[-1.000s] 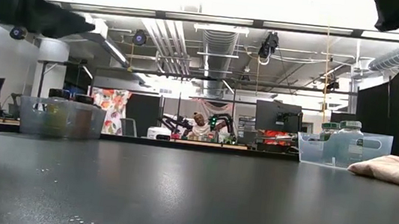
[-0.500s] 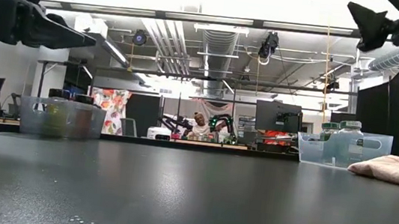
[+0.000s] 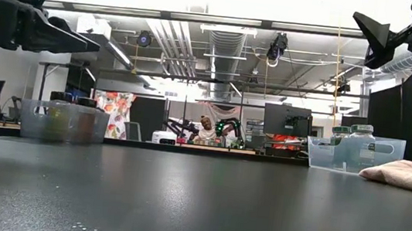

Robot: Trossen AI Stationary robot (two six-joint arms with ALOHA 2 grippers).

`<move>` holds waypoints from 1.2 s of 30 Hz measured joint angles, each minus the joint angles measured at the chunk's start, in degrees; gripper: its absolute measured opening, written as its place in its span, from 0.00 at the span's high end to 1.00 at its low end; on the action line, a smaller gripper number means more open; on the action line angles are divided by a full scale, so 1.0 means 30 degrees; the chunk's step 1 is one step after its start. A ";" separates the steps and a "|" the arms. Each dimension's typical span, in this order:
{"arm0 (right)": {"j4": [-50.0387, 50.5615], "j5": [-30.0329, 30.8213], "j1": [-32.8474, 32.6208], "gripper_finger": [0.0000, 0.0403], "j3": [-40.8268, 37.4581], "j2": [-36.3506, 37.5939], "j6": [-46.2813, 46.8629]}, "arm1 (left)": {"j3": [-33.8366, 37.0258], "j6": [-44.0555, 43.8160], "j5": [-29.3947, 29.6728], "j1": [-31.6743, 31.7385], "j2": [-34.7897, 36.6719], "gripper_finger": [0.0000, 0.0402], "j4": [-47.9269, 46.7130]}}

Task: Sort spices by type
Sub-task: Return to Home Position

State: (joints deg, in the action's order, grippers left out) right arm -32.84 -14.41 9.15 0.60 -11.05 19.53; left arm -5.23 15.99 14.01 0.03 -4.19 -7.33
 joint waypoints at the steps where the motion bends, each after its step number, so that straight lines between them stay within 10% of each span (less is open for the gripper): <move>1: 0.0007 0.0000 0.0000 0.20 0.0000 0.0000 0.0012 | 0.0000 0.0000 -0.0003 0.0000 -0.0039 0.08 0.0007; 36: -0.0057 0.0007 -0.1625 0.23 -0.0015 0.3656 0.0283 | 0.0000 0.0000 0.0004 0.0000 -0.0274 0.08 0.0012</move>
State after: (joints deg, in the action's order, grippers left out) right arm -33.01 -14.39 4.27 0.56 -0.08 20.38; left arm -5.23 15.99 14.02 0.03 -5.02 -7.29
